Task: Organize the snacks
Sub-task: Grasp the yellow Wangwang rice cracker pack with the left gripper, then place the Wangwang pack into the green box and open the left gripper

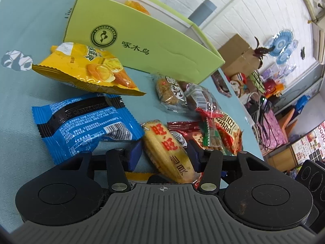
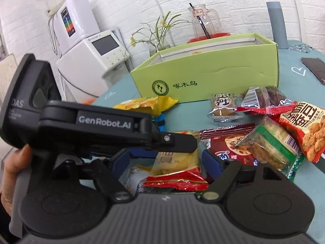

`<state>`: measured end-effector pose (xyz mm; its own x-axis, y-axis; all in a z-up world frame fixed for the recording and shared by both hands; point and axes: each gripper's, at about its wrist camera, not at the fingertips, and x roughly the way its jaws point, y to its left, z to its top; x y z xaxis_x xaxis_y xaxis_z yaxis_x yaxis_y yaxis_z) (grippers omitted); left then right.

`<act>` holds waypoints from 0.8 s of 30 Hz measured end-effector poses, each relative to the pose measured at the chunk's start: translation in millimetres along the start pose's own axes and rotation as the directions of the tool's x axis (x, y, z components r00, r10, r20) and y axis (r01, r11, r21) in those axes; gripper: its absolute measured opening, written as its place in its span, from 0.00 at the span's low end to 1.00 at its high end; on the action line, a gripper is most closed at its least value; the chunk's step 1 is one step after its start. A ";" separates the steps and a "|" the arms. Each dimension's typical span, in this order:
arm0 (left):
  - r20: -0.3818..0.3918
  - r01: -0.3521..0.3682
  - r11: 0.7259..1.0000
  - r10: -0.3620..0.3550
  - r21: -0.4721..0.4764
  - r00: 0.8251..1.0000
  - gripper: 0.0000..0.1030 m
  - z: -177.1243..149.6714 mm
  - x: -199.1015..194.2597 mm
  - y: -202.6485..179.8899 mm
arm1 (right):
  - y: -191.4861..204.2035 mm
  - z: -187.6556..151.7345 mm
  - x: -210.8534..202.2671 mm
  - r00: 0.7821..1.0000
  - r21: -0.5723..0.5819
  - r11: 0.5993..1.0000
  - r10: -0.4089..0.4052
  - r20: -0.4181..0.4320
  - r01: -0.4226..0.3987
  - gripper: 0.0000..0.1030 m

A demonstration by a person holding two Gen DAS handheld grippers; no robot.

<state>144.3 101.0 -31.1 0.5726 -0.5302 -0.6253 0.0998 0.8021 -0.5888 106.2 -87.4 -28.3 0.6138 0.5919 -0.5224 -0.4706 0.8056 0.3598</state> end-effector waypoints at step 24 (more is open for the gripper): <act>0.169 0.008 0.982 -0.040 0.187 0.985 0.13 92.0 -16.3 -65.6 | 6.1 87.8 -2.0 0.963 -0.282 0.934 -0.162 0.217 0.220 0.47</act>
<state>203.3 82.3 64.8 0.6975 -0.5077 -0.5057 0.2545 0.8352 -0.4874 157.8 -81.5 42.8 0.8046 0.4450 -0.3931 -0.4829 0.8757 0.0028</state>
